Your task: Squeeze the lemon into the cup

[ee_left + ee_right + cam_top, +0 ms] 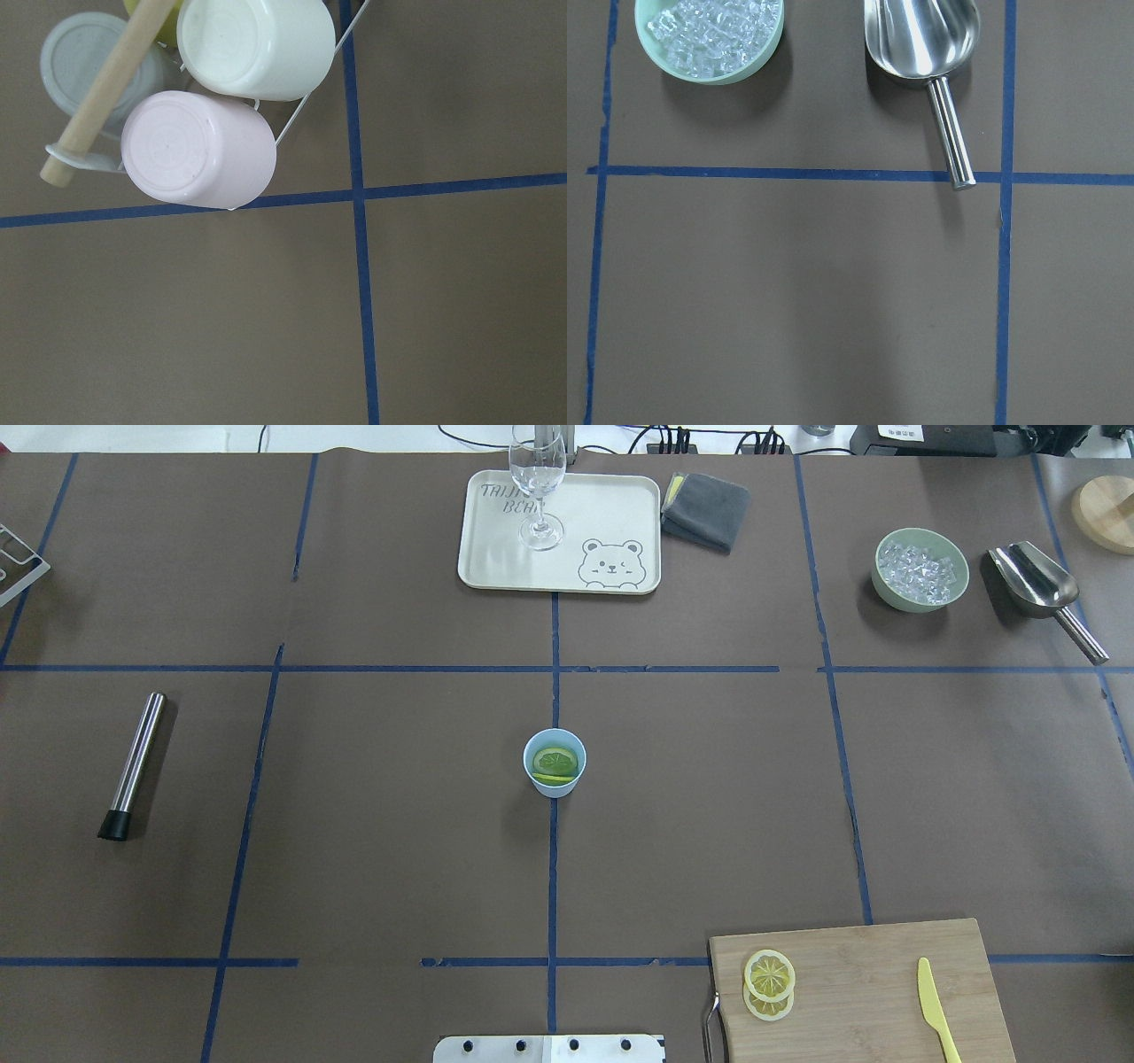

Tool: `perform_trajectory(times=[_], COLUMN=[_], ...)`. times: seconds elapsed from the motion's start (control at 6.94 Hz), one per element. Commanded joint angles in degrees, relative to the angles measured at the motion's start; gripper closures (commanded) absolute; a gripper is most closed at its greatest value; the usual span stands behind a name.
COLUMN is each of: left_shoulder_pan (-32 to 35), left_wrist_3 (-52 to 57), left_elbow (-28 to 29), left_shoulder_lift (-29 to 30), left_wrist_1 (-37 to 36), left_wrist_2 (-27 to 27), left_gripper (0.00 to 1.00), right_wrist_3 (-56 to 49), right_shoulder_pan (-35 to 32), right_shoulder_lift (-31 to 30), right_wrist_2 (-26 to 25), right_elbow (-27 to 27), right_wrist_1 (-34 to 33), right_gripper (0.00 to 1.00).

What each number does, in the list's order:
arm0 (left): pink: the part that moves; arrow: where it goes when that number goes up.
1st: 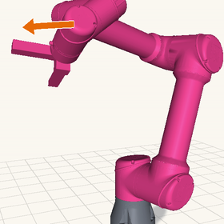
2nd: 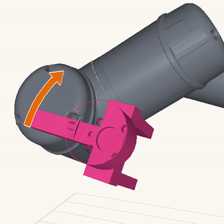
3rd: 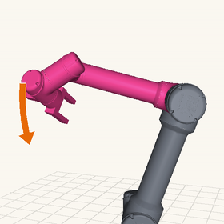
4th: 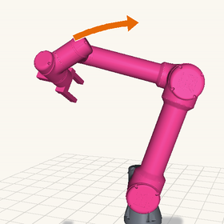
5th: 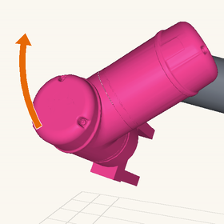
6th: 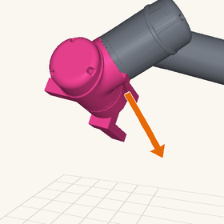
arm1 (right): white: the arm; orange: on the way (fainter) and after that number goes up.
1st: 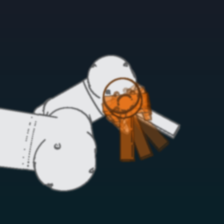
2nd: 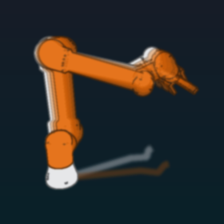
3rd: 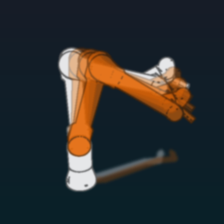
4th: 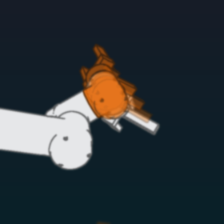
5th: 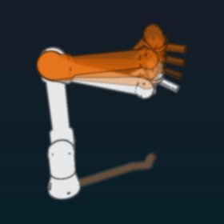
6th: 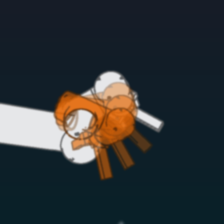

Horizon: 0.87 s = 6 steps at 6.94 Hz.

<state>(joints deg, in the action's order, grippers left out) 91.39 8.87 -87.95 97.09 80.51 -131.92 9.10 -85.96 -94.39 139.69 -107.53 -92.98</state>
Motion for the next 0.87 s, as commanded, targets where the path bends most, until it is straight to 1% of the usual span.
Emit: perform_trajectory(times=[0.0, 0.43, 0.72], left_shoulder_pan=[-0.07, 0.01, -0.07], left_wrist_3=[0.01, -0.34, -0.43], left_elbow=[-0.03, -0.99, -0.99], left_shoulder_lift=[-0.06, 0.03, 0.12], left_wrist_1=[0.0, 0.26, 0.26], left_wrist_2=[0.0, 0.0, 0.0], left_gripper=[0.0, 0.0, 0.0], right_wrist_3=[0.04, -0.22, -1.27], right_shoulder_pan=[0.0, 0.0, 0.0], right_shoulder_lift=[-0.35, -0.44, -1.58], right_wrist_2=[-0.04, -0.56, -1.0], right_elbow=[0.04, 0.3, 2.57], right_wrist_1=[-0.01, 0.08, 0.08], right_gripper=[0.0, 0.0, 0.0])
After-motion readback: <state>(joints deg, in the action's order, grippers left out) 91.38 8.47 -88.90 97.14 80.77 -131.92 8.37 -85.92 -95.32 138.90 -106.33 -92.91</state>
